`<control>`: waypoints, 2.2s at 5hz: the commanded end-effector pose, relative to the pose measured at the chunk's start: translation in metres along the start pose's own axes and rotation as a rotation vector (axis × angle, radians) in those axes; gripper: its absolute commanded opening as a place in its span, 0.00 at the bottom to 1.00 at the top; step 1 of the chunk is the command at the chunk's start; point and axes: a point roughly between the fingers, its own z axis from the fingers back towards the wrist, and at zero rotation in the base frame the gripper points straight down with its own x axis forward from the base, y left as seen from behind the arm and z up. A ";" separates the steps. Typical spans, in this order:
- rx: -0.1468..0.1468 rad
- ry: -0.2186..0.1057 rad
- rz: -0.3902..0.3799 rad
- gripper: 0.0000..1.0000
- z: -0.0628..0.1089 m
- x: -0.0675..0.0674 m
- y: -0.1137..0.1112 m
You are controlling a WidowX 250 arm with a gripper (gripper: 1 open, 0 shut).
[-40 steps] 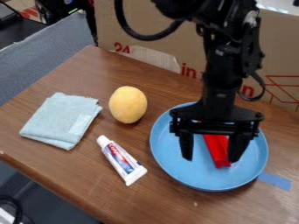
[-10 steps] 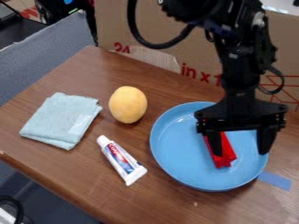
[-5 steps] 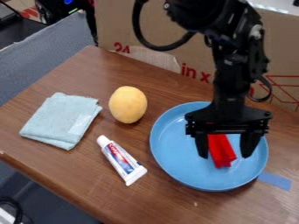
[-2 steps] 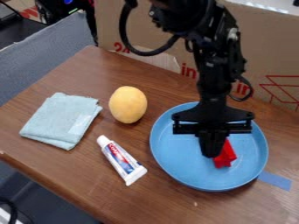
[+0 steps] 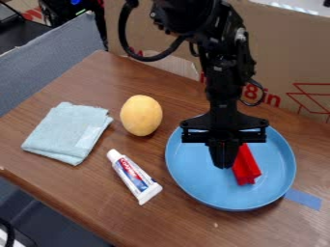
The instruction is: Move the red object from the blue plate to the table
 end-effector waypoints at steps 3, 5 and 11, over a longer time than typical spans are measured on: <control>-0.025 0.000 -0.035 1.00 0.013 0.013 -0.007; -0.078 -0.021 -0.073 1.00 0.015 0.018 -0.018; -0.093 -0.016 -0.188 1.00 -0.010 -0.011 -0.036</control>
